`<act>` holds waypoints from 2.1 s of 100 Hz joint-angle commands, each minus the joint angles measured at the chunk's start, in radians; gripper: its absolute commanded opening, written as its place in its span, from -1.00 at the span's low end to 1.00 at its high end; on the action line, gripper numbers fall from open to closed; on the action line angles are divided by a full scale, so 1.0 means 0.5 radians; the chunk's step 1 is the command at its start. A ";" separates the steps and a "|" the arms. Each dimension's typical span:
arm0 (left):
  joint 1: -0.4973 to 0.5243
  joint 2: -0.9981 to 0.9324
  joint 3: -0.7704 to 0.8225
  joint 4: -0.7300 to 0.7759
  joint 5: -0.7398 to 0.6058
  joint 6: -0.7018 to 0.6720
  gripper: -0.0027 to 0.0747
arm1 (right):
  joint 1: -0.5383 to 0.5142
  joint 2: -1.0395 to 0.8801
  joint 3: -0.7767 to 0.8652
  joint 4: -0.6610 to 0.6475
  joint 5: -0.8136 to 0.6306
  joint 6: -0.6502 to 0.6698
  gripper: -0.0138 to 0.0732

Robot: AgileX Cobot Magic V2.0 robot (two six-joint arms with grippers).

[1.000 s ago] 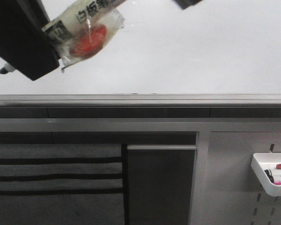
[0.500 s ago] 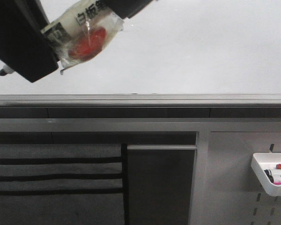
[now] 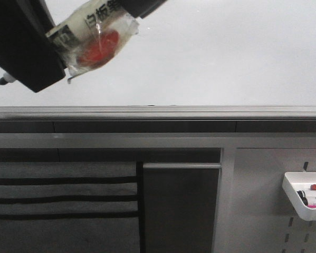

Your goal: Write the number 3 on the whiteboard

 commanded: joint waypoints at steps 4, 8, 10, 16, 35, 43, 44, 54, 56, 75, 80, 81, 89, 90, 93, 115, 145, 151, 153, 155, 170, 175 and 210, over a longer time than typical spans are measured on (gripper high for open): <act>-0.018 -0.040 -0.067 -0.060 -0.068 0.002 -0.98 | 0.006 -0.040 -0.066 0.104 -0.041 -0.019 -0.05; -0.018 -0.040 -0.067 -0.060 -0.068 0.002 -0.98 | 0.006 -0.040 -0.066 0.117 -0.041 -0.019 -0.05; -0.018 -0.040 -0.067 -0.060 -0.071 0.002 -0.98 | 0.006 -0.040 -0.066 0.126 -0.041 -0.019 -0.05; -0.018 -0.040 -0.067 -0.060 -0.071 0.002 -0.98 | 0.006 -0.040 -0.066 0.130 -0.041 -0.019 -0.05; -0.018 -0.040 -0.067 -0.060 -0.071 0.002 -0.98 | 0.006 -0.015 -0.066 0.130 0.006 -0.019 -0.05; -0.018 -0.040 -0.067 -0.060 -0.071 0.002 -0.98 | 0.006 -0.006 -0.066 0.130 0.007 -0.019 -0.05; -0.018 -0.040 -0.067 -0.060 -0.071 0.002 -0.98 | 0.006 -0.006 -0.066 0.130 0.007 -0.019 -0.05; -0.018 -0.040 -0.067 -0.060 -0.071 0.002 -0.98 | 0.006 -0.006 -0.066 0.130 -0.001 -0.019 -0.05; -0.018 -0.040 -0.067 -0.060 -0.071 0.002 -0.98 | 0.006 -0.006 -0.066 0.130 -0.001 -0.019 -0.06; -0.018 -0.040 -0.067 -0.060 -0.071 0.002 -0.98 | 0.006 -0.006 -0.066 0.143 -0.001 -0.019 -0.28; -0.018 -0.040 -0.067 -0.060 -0.071 0.002 -0.98 | 0.006 -0.006 -0.066 0.152 -0.001 -0.019 -0.38; -0.018 -0.040 -0.067 -0.060 -0.071 0.002 -0.98 | 0.006 -0.006 -0.066 0.157 -0.001 -0.019 -0.39; -0.018 -0.040 -0.067 -0.060 -0.071 0.002 -0.98 | 0.006 -0.006 -0.066 0.157 -0.001 -0.019 -0.54; -0.018 -0.040 -0.067 -0.060 -0.071 0.002 -0.98 | 0.006 -0.006 -0.066 0.157 -0.001 -0.019 -0.55; -0.018 -0.040 -0.067 -0.060 -0.071 0.002 -0.98 | 0.006 -0.006 -0.066 0.157 -0.001 -0.019 -0.58; -0.018 -0.044 -0.067 -0.060 -0.089 0.002 -0.85 | 0.006 -0.006 -0.066 0.157 -0.001 -0.019 -0.68; -0.013 -0.077 -0.078 0.057 -0.150 -0.086 0.20 | 0.006 -0.036 -0.066 0.080 -0.035 0.010 -0.68; 0.022 -0.121 -0.087 0.075 -0.160 -0.146 0.21 | 0.006 -0.080 -0.066 -0.038 -0.099 0.114 -0.68; 0.040 -0.140 -0.092 0.075 -0.160 -0.162 0.21 | 0.006 -0.093 -0.066 -0.074 -0.115 0.148 -0.68; 0.061 -0.159 -0.092 0.076 -0.165 -0.175 0.21 | 0.002 -0.114 -0.066 -0.135 -0.139 0.202 -0.68; 0.286 -0.322 -0.088 0.080 -0.258 -0.328 0.21 | -0.070 -0.294 -0.066 -0.559 -0.215 0.679 -0.68; 0.376 -0.386 -0.083 0.080 -0.277 -0.396 0.21 | -0.127 -0.358 -0.062 -0.630 -0.212 0.862 -0.68; 0.892 -0.843 0.306 0.062 -0.611 -0.735 0.21 | -0.714 -0.831 0.435 -0.541 -0.382 1.144 -0.68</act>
